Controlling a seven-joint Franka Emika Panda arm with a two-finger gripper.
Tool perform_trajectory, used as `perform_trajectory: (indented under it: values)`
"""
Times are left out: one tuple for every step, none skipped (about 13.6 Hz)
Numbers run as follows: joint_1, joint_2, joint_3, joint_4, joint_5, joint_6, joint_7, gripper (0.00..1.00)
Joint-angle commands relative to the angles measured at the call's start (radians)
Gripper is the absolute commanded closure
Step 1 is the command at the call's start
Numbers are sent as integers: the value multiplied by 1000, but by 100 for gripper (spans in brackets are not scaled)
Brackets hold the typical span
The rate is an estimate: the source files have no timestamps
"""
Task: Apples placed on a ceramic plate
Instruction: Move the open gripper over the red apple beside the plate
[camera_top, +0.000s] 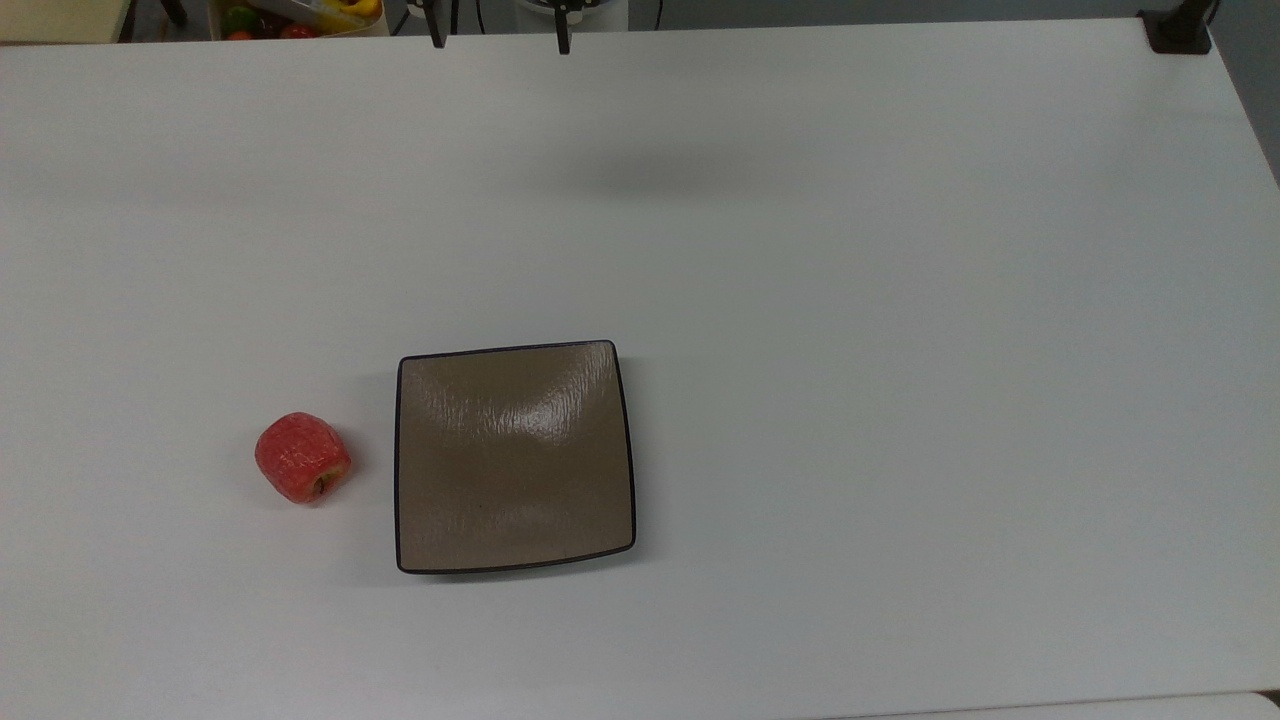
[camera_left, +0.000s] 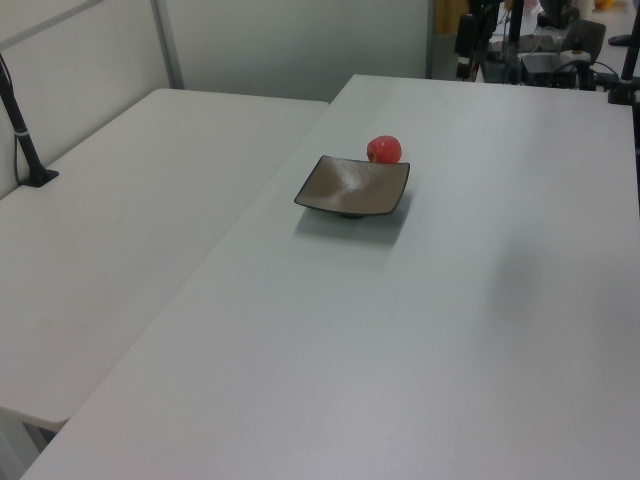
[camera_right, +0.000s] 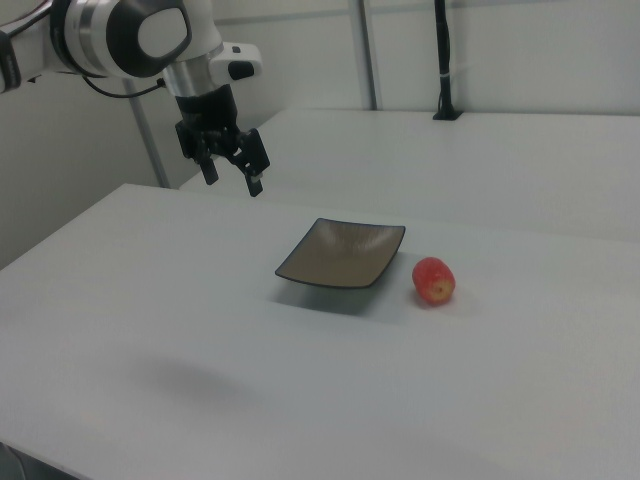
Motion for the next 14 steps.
perform_trajectory:
  values:
    - [5, -23, -14, -23, 1, -5, 36, 0]
    - [5, -23, -14, -21, 6, -1, 56, 0]
    - [5, -23, -14, -21, 6, -1, 75, 0]
    - [7, -23, -14, -21, 6, -1, 89, 0]
    - [8, -21, -14, -23, 4, 2, 92, 0]
    - [7, -20, -13, -21, 4, 11, 92, 0]
    - [4, -21, -13, -24, 10, 54, 95, 0]
    - [7, -18, -13, -26, 9, 67, 95, 0]
    - [5, -17, -13, -24, 6, 67, 81, 0]
    - [4, -15, -13, -24, 0, 74, 80, 0]
    - [1, -12, -13, -24, -2, 112, 78, 0]
    - [-2, -5, -13, -24, -4, 148, 63, 0]
    - [-6, 15, -14, -24, -8, 175, 32, 0]
    - [-9, 29, -14, -26, -22, 218, -23, 0]
